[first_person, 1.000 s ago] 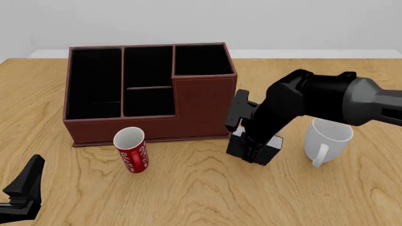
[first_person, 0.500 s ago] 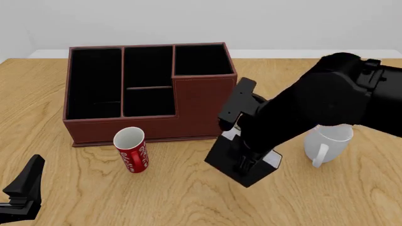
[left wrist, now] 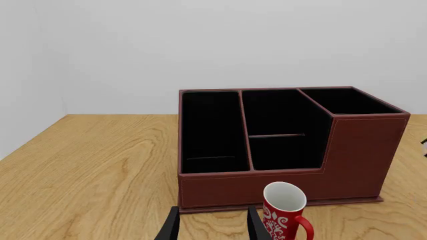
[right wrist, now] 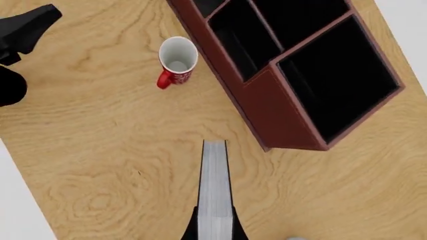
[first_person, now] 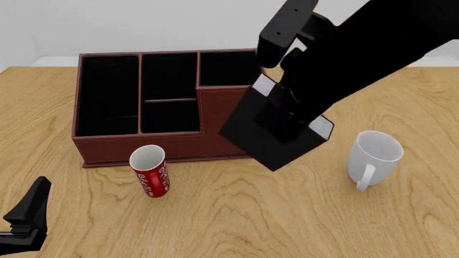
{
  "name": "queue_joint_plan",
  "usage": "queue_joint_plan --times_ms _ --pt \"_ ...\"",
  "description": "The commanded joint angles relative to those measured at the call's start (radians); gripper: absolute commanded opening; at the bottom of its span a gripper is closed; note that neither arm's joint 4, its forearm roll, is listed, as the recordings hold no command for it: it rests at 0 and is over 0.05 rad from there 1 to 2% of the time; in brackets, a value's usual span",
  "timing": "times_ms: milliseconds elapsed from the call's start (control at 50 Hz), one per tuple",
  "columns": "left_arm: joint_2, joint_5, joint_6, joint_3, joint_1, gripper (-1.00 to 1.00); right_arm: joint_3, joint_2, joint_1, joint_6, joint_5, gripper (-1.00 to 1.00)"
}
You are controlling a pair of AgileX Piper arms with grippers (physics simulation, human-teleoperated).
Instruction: Pick up the book and place it in the right compartment of the caddy.
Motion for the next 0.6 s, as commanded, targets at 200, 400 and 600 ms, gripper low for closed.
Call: queue_joint_plan --times_ms 200,400,600 --pt "0.0 0.0 0.0 0.0 0.0 1.0 -0.219 0.079 -0.065 -0.074 0.055 -1.0" --pt "0.0 0.0 0.0 0.0 0.0 1.0 -0.281 0.126 -0.121 -0.129 0.055 -1.0" --pt "0.0 0.0 0.0 0.0 0.0 1.0 -0.366 0.168 -0.17 -0.187 0.055 -1.0"
